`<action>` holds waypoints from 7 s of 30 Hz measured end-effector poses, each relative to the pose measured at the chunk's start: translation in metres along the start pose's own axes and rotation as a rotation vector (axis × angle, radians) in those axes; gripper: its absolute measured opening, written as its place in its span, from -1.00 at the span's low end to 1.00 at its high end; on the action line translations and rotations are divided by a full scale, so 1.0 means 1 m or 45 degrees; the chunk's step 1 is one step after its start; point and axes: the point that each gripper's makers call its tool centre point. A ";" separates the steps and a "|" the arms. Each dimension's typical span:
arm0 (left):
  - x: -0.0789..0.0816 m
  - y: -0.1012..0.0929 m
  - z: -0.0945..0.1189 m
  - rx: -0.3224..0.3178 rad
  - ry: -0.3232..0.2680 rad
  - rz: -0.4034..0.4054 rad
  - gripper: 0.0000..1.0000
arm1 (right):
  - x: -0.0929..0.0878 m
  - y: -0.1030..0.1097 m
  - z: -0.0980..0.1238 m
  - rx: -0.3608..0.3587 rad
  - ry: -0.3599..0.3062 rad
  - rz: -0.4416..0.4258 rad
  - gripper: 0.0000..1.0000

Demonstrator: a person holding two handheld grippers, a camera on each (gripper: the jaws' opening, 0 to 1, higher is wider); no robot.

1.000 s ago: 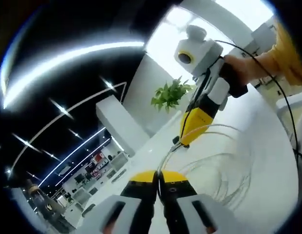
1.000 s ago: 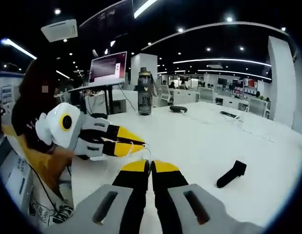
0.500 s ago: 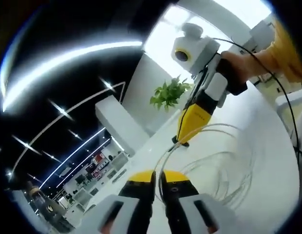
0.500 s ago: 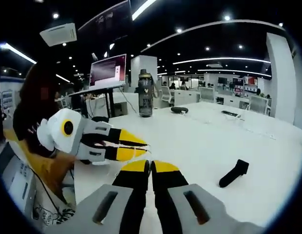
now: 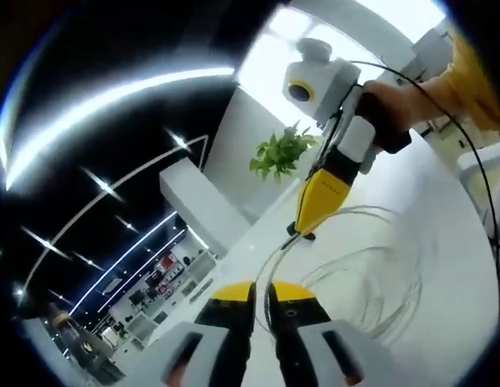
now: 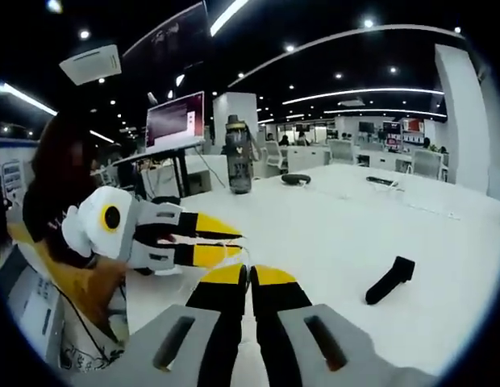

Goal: Peel open the Velcro strap on the desktop, arrange the wired earphones neatly onto it, and close the Velcro strap to secure them.

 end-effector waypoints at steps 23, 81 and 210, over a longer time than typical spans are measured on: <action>-0.003 -0.003 -0.001 -0.011 0.025 -0.031 -0.80 | 0.000 0.018 0.000 0.093 0.008 -0.016 -0.90; 0.009 -0.002 0.000 -0.003 -0.040 -0.033 -0.88 | -0.026 -0.018 -0.024 -0.095 0.099 0.125 -0.91; 0.010 0.006 0.004 0.044 -0.070 0.012 -0.87 | -0.042 -0.018 -0.030 -0.129 0.254 0.183 -0.94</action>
Point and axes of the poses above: the point that each gripper's makers call its tool centre point, and the gripper's own axes: z roughly backward along the fingers, y roughly to its left, x roughly out of its top, and after that the axes turned 11 degrees about -x, right-handed
